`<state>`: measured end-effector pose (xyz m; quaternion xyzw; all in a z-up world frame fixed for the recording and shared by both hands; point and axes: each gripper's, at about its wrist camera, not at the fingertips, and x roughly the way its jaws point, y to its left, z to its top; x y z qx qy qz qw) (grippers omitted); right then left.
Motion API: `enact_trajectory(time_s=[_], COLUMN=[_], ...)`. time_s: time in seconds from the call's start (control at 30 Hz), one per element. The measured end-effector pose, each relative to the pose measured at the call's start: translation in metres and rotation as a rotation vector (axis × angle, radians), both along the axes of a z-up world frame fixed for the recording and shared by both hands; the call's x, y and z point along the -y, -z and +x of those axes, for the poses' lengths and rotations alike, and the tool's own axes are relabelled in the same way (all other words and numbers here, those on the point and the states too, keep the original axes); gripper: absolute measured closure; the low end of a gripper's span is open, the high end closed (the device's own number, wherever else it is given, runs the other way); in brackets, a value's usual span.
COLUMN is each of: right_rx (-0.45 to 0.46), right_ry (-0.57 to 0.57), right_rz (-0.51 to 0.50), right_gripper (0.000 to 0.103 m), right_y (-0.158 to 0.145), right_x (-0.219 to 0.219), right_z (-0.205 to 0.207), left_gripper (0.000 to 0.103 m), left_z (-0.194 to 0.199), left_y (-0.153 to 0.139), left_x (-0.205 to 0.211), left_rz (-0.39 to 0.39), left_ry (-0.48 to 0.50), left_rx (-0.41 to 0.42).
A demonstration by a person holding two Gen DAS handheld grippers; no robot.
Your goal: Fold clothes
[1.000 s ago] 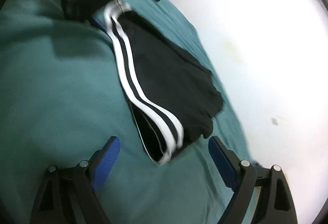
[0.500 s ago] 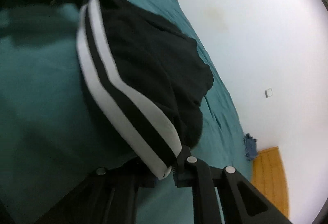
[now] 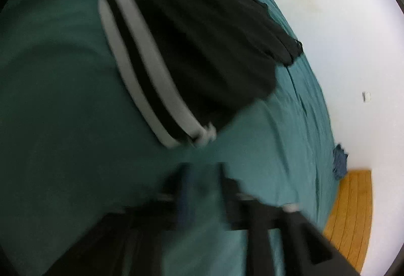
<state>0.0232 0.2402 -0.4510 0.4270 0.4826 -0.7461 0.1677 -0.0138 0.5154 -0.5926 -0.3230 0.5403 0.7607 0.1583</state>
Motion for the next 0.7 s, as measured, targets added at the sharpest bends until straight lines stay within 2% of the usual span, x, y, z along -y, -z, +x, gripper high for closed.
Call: enact_trajectory(time_s=[0.07, 0.2, 0.27, 0.3, 0.37, 0.4, 0.5, 0.57, 0.6, 0.63, 0.67, 0.7], right_rx=[0.050, 0.172, 0.209, 0.198, 0.185, 0.179, 0.115, 0.080, 0.068, 0.055, 0.035, 0.043], right_ry=[0.071, 0.264, 0.352, 0.372, 0.400, 0.395, 0.324, 0.251, 0.221, 0.193, 0.199, 0.216], right_rz=[-0.068, -0.217, -0.296, -0.326, -0.399, -0.466, -0.526, -0.497, -0.492, -0.486, -0.458, -0.467], right_gripper=[0.019, 0.019, 0.019, 0.019, 0.019, 0.019, 0.019, 0.019, 0.020, 0.021, 0.021, 0.021], right_y=[-0.028, -0.083, -0.103, -0.108, -0.113, -0.115, -0.115, -0.103, -0.097, -0.091, -0.078, -0.074], right_x=[-0.021, -0.057, -0.069, -0.066, -0.058, -0.050, -0.026, -0.010, -0.005, 0.000, 0.004, 0.002], right_z=[-0.006, -0.054, -0.094, -0.116, -0.168, -0.204, -0.286, -0.336, -0.348, -0.361, -0.394, -0.408], left_gripper=[0.015, 0.009, 0.005, 0.005, 0.005, 0.005, 0.006, 0.006, 0.006, 0.006, 0.006, 0.006], left_z=[-0.013, -0.028, -0.063, -0.053, -0.101, -0.132, -0.250, -0.311, -0.336, -0.359, -0.375, -0.393], left_y=[-0.039, -0.089, -0.102, -0.098, -0.097, -0.096, -0.090, -0.080, -0.072, -0.061, -0.051, -0.043], left_x=[0.047, 0.098, 0.107, 0.103, 0.098, 0.094, 0.075, 0.065, 0.060, 0.053, 0.046, 0.043], left_rz=[0.090, 0.147, 0.203, 0.212, 0.282, 0.320, 0.432, 0.498, 0.519, 0.513, 0.506, 0.508], left_ry=[-0.009, -0.007, -0.095, -0.142, -0.231, -0.271, -0.288, -0.280, -0.279, -0.287, -0.292, -0.303], left_rx=[0.053, 0.106, 0.117, 0.094, 0.079, 0.074, 0.103, 0.133, 0.140, 0.135, 0.135, 0.153])
